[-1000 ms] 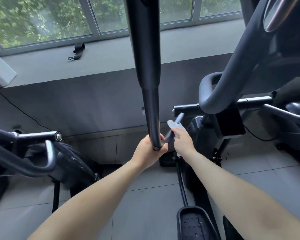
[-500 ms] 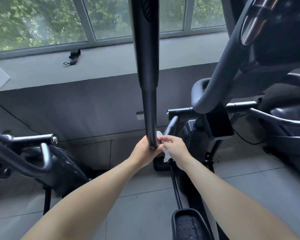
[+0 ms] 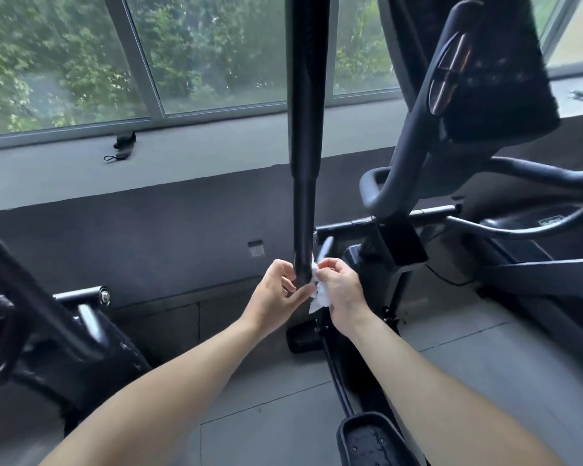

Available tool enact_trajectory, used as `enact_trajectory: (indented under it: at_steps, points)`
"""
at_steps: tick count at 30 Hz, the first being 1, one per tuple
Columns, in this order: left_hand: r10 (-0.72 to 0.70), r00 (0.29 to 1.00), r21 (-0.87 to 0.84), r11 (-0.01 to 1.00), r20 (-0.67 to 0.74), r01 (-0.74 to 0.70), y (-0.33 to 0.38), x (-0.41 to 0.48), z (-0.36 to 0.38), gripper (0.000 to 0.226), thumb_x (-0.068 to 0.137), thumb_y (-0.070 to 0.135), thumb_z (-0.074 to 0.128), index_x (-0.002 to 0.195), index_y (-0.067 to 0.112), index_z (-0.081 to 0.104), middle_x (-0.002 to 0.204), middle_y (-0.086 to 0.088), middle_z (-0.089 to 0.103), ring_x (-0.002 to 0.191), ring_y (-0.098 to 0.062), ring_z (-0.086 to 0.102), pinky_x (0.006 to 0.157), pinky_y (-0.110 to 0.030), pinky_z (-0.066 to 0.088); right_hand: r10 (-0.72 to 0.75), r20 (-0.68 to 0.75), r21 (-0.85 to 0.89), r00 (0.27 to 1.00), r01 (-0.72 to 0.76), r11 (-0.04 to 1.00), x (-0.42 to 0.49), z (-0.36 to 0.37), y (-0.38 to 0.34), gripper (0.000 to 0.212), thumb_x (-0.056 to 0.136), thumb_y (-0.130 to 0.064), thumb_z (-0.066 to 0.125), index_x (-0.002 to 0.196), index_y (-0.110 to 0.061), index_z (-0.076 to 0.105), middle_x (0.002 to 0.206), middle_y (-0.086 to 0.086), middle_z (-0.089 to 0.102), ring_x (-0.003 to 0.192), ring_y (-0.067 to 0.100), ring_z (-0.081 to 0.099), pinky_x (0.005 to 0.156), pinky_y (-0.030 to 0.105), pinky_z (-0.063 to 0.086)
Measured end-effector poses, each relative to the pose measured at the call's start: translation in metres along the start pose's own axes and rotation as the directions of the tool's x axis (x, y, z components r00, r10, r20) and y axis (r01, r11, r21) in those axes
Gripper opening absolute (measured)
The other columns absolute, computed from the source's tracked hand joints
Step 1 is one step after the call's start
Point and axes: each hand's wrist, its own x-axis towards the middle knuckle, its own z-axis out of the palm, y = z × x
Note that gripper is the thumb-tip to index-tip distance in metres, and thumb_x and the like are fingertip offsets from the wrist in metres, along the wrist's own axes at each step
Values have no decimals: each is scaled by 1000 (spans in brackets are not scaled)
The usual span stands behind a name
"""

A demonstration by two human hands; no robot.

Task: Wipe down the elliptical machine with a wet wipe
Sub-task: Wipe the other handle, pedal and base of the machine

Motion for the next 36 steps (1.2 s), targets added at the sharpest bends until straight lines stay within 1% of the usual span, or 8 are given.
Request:
enact_trajectory:
  at_steps: [5,9,13,19,22,26,30,36]
  points:
    - [140,989,-71,987,-40,-143,22,-6,-9,29,89,35,78,98,34,51,88,17,63,67,-7,60,64,-26,52,-77,-37,59,996,79,995,-20,10,-12,17,91,-2,64,107,-9,61,92,11,65,74,21,65,64,33,54]
    - [166,984,-128,976,-64,-173,27,-10,-15,16,95,23,73,104,25,60,85,7,70,74,-6,69,70,-22,54,-96,10,115,995,95,989,-39,21,-19,25,93,0,63,116,-5,59,87,5,70,67,21,71,54,35,52]
    - [208,972,-159,962,-106,-224,27,-8,-24,5,99,20,68,103,24,68,85,4,72,74,-12,70,70,-28,58,-147,-74,-39,986,144,989,-50,28,-28,22,86,-15,71,108,-14,67,91,0,73,80,22,72,52,35,53]
    - [143,942,-269,936,-303,-228,48,8,-33,6,99,24,67,100,30,64,96,4,71,83,-18,71,76,-26,55,-203,-87,-186,975,184,965,-49,35,-43,28,83,-28,70,112,-26,69,100,-2,75,83,18,67,62,33,53]
    - [114,944,-281,938,-310,-205,60,14,-34,9,98,18,66,102,26,64,97,8,71,86,-11,69,76,-18,51,-218,-104,-238,970,189,953,-44,36,-44,20,87,-15,68,104,-24,72,96,-1,78,84,19,73,73,32,58]
    - [25,927,-318,936,-373,-154,67,22,-40,14,98,16,63,98,29,60,91,13,66,82,2,63,77,-19,45,-277,-184,-416,943,181,891,-39,30,-44,41,86,-2,54,113,-25,75,93,-9,74,88,11,68,90,30,57]
    - [63,958,-353,921,-279,-163,78,22,-36,14,100,14,58,106,25,64,93,13,71,85,-4,67,75,-15,48,-298,-113,-449,948,218,866,-33,28,-39,44,88,-8,58,122,-31,72,94,-13,76,94,10,71,96,33,55]
    - [17,983,-340,937,-184,-80,69,19,-30,25,104,17,48,113,38,58,100,17,70,89,7,64,77,-9,45,-297,-85,-457,951,228,860,-30,35,-35,50,89,-10,52,128,-37,67,97,-11,76,97,11,71,93,30,56]
